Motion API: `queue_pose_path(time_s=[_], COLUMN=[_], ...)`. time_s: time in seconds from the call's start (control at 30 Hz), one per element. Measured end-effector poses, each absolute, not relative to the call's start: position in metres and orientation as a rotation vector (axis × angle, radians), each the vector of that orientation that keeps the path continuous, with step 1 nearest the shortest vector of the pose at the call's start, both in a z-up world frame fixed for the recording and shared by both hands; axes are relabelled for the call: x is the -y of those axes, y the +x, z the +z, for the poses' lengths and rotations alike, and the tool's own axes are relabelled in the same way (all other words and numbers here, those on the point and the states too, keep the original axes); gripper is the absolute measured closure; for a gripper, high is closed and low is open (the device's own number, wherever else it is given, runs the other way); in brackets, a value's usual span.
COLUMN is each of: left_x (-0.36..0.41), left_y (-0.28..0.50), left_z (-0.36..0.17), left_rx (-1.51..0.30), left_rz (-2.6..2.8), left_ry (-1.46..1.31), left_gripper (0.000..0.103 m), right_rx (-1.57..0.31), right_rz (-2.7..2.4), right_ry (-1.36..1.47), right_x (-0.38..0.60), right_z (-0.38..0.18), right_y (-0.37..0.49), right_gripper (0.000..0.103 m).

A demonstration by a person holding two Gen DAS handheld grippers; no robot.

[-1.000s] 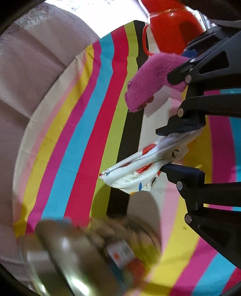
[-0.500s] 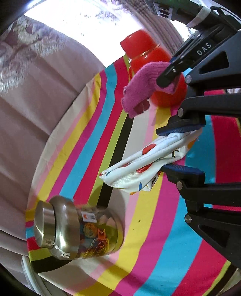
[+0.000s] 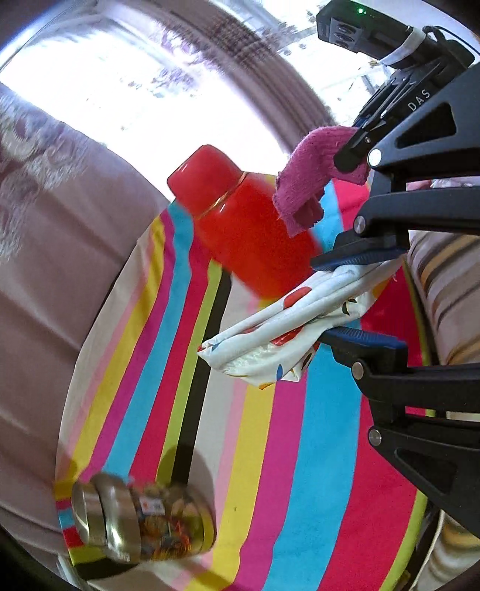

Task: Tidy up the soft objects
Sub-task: 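Carry the pink glove and dotted cloth over the white box, then open both tools to drop the glove and dotted cloth into the box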

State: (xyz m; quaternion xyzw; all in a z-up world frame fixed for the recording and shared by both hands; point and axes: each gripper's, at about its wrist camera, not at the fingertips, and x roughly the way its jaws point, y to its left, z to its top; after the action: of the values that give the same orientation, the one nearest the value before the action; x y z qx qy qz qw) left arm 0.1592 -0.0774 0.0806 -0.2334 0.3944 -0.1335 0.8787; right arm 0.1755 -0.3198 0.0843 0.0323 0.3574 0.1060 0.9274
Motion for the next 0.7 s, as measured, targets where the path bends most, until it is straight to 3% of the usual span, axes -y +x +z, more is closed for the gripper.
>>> queue_pose_path(time_s=[0.7], left_x=[0.276], left_y=[0.125], left_z=[0.080], left_rx=[-0.963], left_rz=[-0.662], left_ry=[-0.283], left_gripper=[0.069], right_rx=[-0.776], right_rz=[-0.207], right_ry=[0.113], right_x=[0.506], right_z=[0.068], right_y=[0.085], right_gripper=[0.071])
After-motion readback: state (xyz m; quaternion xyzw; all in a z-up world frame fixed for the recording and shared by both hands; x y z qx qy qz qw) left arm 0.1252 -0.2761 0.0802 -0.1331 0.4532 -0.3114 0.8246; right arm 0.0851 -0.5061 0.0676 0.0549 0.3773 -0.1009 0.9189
